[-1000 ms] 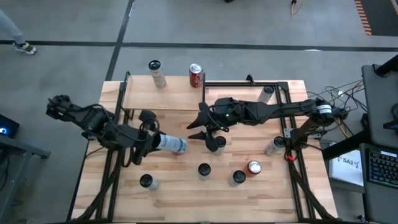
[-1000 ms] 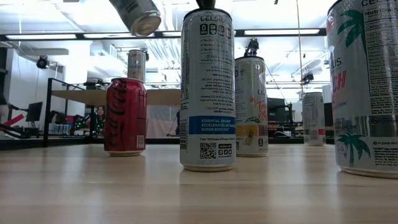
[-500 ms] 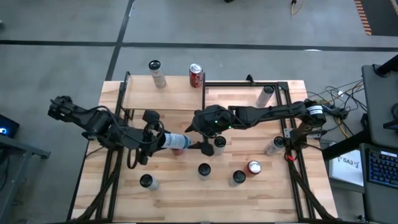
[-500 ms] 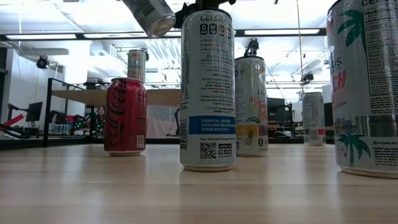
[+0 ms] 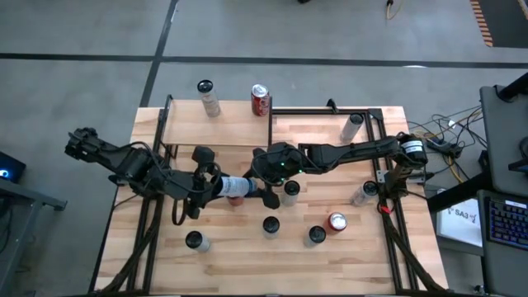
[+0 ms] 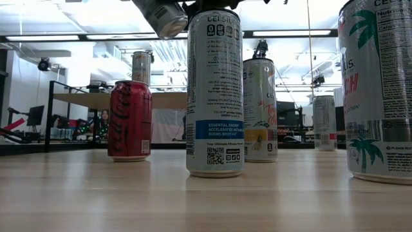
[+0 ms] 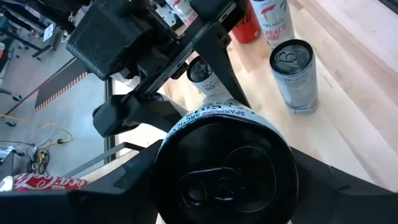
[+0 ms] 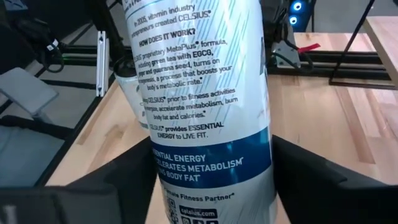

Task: Place canned beverage on shelf
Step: Put the top left white blue soda can on the shelf

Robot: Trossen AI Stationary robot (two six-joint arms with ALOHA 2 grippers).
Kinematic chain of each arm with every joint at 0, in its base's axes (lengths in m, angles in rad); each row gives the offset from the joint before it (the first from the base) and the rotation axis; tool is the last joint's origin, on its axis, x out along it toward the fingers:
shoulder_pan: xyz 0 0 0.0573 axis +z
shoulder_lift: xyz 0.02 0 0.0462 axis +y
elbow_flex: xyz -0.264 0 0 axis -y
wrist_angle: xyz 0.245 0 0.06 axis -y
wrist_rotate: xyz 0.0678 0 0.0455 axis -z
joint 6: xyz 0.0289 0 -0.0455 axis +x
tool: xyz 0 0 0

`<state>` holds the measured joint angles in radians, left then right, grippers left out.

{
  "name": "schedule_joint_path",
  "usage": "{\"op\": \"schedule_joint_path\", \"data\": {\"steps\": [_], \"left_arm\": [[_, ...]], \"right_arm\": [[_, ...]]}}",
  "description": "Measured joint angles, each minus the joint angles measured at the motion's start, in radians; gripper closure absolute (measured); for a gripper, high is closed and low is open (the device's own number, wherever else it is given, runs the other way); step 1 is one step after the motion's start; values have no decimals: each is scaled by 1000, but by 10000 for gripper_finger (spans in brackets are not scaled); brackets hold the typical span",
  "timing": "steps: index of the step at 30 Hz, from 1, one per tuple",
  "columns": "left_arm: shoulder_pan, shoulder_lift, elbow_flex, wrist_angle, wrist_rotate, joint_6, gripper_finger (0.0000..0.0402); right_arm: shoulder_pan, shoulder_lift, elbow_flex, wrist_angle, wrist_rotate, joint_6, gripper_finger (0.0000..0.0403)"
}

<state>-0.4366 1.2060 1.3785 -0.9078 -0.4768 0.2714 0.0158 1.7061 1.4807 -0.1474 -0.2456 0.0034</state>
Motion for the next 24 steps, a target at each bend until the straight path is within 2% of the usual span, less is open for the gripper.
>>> {"op": "schedule_joint_path", "data": {"steps": [2,7,12,20,24], "left_arm": [[-1,1,0,0,-17,1,150],[-1,0,0,3,-49,12,102],[0,-7,5,-1,-92,11,100],[0,-62,39,-33,-199,12,111],[0,-107,26,36,-308,-2,112]], "right_arm": [[0,0,0,1,2,-13,163],[0,-1,0,-2,10,-12,163],[-6,-38,0,-64,33,-24,163],[-7,-160,0,-237,256,-42,163],[-8,-198,-9,-232,345,-25,163]]}}
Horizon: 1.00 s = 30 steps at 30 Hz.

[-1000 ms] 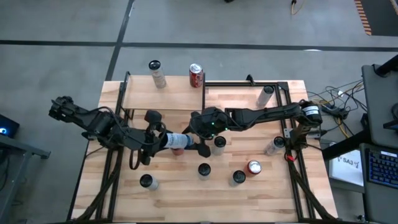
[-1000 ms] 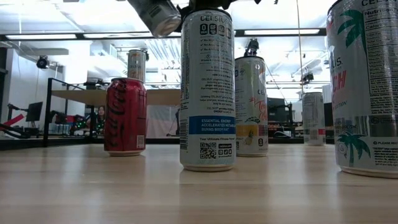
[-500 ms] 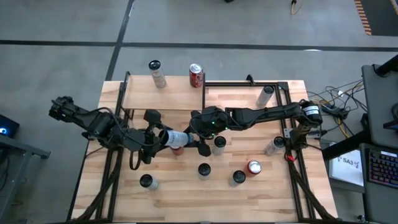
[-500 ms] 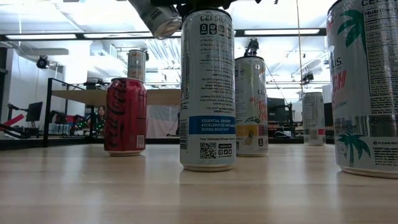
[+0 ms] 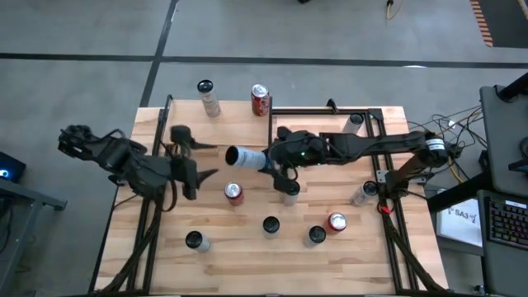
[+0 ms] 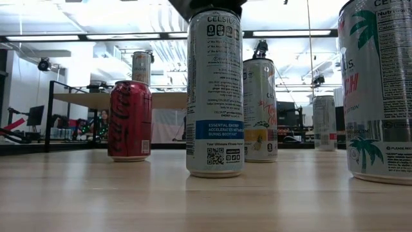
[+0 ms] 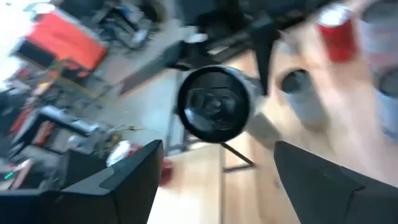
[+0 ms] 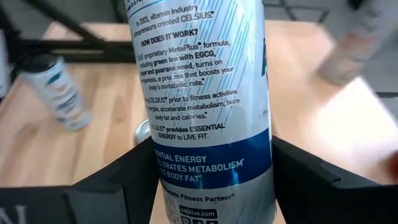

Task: Place canned beverage on shelf
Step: Put the top left white blue soda can on the shelf

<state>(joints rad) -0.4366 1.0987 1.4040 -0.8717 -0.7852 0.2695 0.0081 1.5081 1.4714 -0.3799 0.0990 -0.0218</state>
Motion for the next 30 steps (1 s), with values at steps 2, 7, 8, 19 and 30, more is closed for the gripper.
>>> {"op": "schedule_joint_path", "data": {"steps": [2,7,8,19,30], "left_arm": [[0,-24,-26,48,-10,-2,112],[0,-102,-136,211,-10,-5,112],[0,-119,-168,246,-11,-5,112],[6,-258,-575,927,-20,36,112],[81,-151,-878,1834,-18,115,112]], "right_arm": [[0,-7,-7,22,35,7,163],[1,-4,-49,138,36,10,163],[1,-3,-62,162,36,12,163],[17,19,-263,741,230,18,163],[29,136,-240,954,487,-102,163]]}}
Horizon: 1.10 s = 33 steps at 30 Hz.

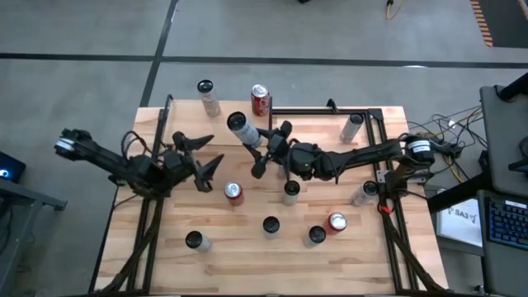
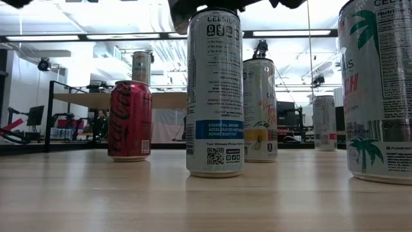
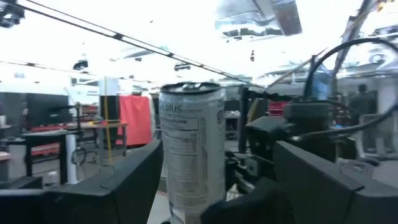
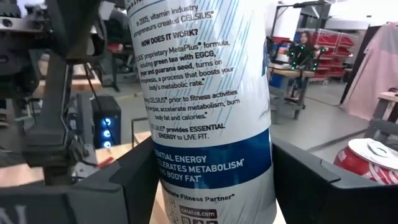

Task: Place canned beverage on shelf
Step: Put the top left white blue soda can on the shelf

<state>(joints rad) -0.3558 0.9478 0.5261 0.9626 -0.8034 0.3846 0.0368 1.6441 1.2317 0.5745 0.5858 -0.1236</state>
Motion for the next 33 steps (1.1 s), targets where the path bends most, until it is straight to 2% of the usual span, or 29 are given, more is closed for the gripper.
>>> {"op": "schedule_joint_path", "data": {"steps": [11,16,33], "left_arm": [[121,107,42,25,40,-59,104],[160,149,69,27,124,-101,95],[249,305,166,30,137,-115,92]], "right_arm": [[9,17,38,-41,70,-47,163],[9,17,38,-48,80,-52,163],[14,17,38,-69,84,-49,163]]}}
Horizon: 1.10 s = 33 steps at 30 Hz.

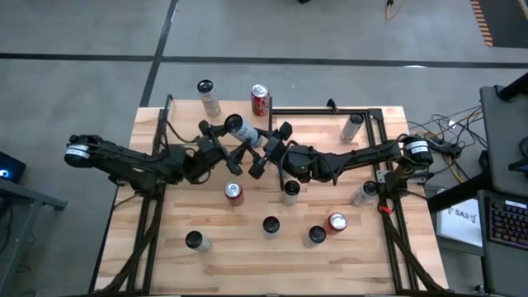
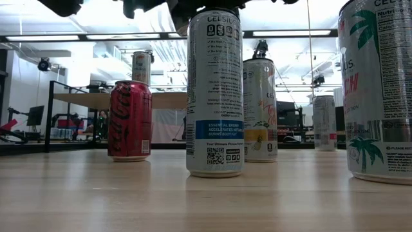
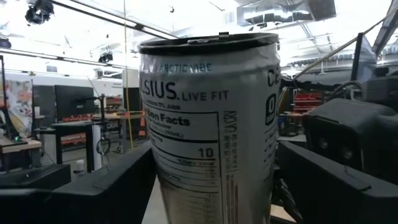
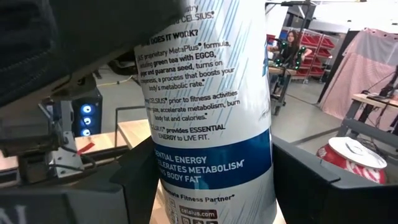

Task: Place canned beverage on shelf
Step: Put the top left white blue soda can on the shelf

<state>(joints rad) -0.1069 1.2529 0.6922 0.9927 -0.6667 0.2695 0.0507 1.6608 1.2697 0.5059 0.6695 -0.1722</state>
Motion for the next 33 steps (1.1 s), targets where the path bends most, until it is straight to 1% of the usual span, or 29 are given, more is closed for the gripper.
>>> {"op": "schedule_joint_path", "data": {"steps": [5,11,13,15,19,21,24,28,30,33], "left_arm": [[0,22,15,6,-1,29,104],[0,15,14,4,2,44,162],[0,11,14,-1,0,52,165],[-1,5,13,-11,-4,55,165],[-2,-24,8,-68,23,60,165],[-3,-51,7,-95,27,57,165],[-2,-110,5,-171,55,55,165],[-2,-206,6,-328,125,50,165],[-1,-259,5,-409,177,53,165],[-1,-335,5,-518,294,51,165]], "right_arm": [[0,0,0,-2,4,0,163],[0,-1,0,-15,-2,-1,163],[2,-1,0,-18,-5,-2,163],[5,-1,0,-22,-7,-4,148],[10,-2,0,-33,-15,-4,93],[15,-4,9,-62,-14,0,73],[20,-8,43,-153,-12,25,60],[26,-11,116,-330,-25,77,58],[30,-11,156,-439,-50,102,60],[31,-11,219,-585,-123,134,61]]}}
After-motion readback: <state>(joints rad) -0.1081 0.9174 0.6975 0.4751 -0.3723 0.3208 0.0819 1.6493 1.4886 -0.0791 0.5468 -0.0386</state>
